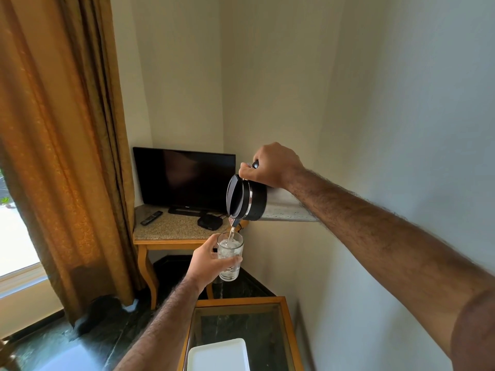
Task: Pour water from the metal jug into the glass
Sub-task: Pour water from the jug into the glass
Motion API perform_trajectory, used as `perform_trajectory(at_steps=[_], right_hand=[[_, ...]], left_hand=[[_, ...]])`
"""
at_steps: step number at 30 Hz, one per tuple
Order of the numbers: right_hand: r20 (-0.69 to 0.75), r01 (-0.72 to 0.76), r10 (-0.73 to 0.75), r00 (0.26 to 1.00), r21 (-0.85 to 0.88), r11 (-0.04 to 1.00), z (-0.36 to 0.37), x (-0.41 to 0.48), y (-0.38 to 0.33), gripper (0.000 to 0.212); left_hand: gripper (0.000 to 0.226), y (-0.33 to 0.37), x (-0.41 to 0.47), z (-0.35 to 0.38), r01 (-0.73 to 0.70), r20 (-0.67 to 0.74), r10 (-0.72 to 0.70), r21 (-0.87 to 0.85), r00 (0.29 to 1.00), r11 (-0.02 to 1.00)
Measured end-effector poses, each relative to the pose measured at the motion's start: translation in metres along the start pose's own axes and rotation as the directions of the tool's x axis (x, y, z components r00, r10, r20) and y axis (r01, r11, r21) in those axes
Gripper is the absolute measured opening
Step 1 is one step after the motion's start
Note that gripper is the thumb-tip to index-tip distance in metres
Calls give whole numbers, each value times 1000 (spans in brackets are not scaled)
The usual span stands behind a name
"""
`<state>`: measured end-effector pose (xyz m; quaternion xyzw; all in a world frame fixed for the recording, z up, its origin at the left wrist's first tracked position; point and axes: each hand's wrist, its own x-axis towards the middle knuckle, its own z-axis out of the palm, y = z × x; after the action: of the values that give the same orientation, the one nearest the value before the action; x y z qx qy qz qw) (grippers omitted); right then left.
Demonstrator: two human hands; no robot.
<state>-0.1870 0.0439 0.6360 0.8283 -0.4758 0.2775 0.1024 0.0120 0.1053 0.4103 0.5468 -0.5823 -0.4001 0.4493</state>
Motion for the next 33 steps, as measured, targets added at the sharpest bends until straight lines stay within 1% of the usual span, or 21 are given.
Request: perform_trajectory(at_steps=[7, 22, 33], right_hand=[[-5, -8, 8, 1000, 0, 1000, 6, 1, -1, 58], [20, 12, -13, 1000, 12, 1000, 14, 5, 4, 57], [6, -95, 95, 995, 90, 991, 42, -6, 26, 60]], left_hand=[[56, -2, -2, 2, 3, 1, -3, 6, 1000, 1000], [58, -6, 5, 2, 11, -10, -11, 0, 1000, 1000], [55, -9, 14, 1, 8, -9, -8, -24, 1000, 1000]])
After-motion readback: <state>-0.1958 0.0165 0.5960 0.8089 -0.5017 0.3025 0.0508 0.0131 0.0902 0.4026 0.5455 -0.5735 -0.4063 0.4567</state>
